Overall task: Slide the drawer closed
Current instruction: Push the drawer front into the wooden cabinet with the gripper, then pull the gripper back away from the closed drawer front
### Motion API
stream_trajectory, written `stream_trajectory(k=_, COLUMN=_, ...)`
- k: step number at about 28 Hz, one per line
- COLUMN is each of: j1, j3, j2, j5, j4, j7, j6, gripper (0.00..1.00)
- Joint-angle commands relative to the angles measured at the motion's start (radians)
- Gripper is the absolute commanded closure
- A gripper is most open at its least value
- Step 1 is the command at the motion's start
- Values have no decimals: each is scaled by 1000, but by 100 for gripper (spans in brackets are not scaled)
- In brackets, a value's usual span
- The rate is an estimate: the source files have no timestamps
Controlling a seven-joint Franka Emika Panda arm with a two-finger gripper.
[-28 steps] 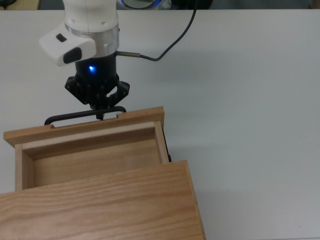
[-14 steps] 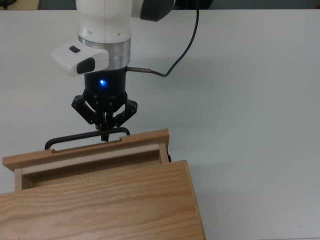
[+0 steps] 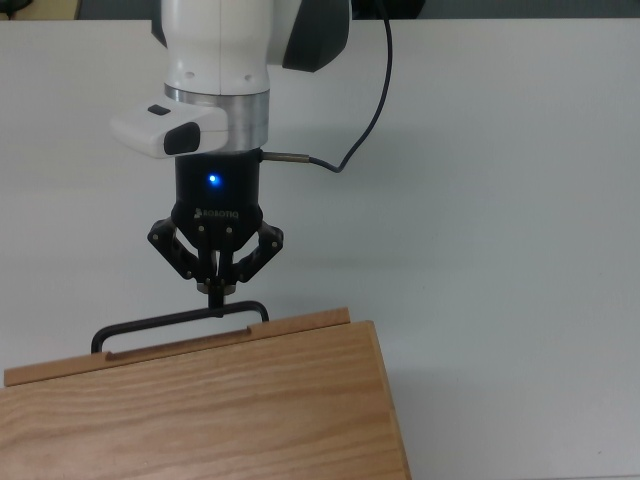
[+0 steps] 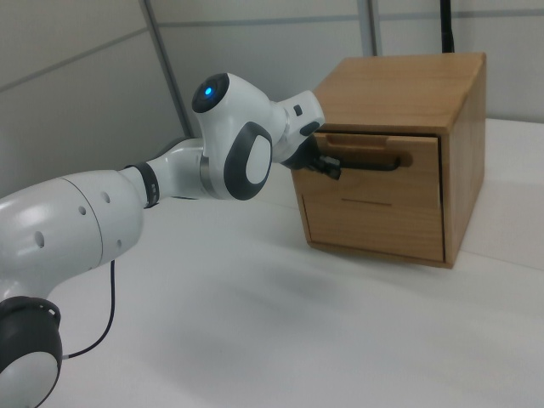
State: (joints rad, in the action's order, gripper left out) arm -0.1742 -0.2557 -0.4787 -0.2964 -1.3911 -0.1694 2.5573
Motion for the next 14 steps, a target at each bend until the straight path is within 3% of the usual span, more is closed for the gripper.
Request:
stream_trajectory(k=1, j1=15, j3=1, j2=-24, j5=-30, j4=47, j7=-30, j6=87, gripper=100)
stream_trajectory(k=6, j1=13, j3=3, j2=-44, j5=-49, j4=49, j7=-30, j6=147, gripper=100)
stream_trajectory(k=14, j1=13, j3=6, j2=-32, j5=-41, j4=43, j7=-30, j6=155, gripper=100)
